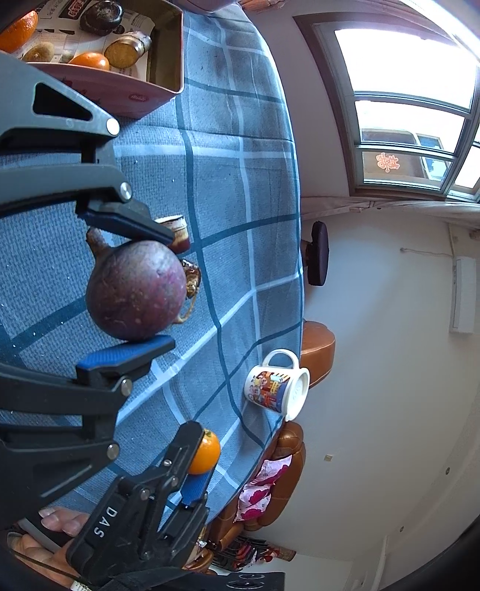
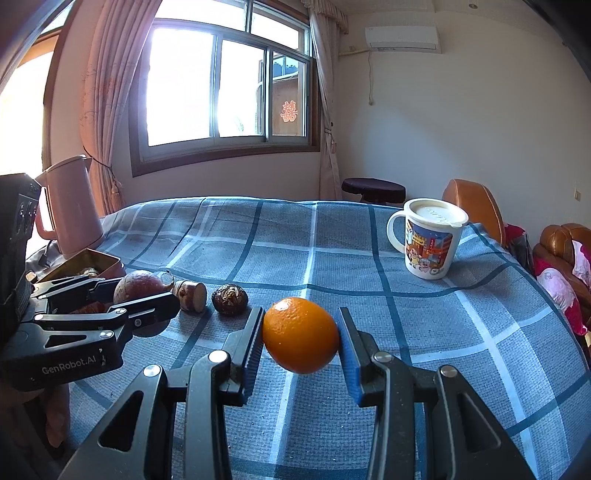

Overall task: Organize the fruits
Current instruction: 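Lift and carry the orange and purple fruit toward the tin box with both grippers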

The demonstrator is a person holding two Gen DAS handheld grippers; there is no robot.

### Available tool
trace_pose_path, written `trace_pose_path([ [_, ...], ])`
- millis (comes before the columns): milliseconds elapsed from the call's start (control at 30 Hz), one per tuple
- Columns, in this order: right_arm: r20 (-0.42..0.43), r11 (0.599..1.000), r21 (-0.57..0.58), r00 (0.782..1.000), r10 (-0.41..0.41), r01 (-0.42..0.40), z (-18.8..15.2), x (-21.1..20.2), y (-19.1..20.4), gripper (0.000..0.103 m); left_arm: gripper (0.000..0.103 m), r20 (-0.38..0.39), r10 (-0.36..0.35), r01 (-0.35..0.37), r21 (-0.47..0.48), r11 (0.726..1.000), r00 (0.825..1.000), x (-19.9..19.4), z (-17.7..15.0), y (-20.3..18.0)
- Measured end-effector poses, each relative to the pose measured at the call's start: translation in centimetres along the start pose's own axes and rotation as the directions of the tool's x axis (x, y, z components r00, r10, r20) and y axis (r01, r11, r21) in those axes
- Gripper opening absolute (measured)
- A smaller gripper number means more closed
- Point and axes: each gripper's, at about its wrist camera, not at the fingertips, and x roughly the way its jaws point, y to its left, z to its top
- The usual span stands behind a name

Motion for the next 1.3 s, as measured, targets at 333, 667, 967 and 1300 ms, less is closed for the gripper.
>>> trace_pose_path([
  [333,0.028,1.000,-0.002,1.000,0.003,-0.003,0.0,-0.5,0.0,0.040,0.053,0.034,0.016,-0.016,0.016,1.000,0.999,-0.7,-0.1,-0.3],
  [667,0.048,1.000,-0.003,0.999,0.006,-0.006,-0.1,-0.8,0.0,0.040,0.053,0.051,0.023,-0.024,0.022,0.999,0.998,-1.2,-0.2,-0.4],
  [967,0.069,1.000,-0.003,0.998,0.009,-0.008,-0.1,-1.2,0.0,0.040,0.053,0.072,0.031,-0.032,0.026,0.999,0.997,-1.6,-0.1,-0.4],
  [1300,0.097,1.000,-0.007,0.995,0.012,-0.012,-0.2,-1.7,0.0,0.040,0.053,0.098,0.041,-0.045,0.035,0.998,0.994,-2.1,-0.3,-0.6],
])
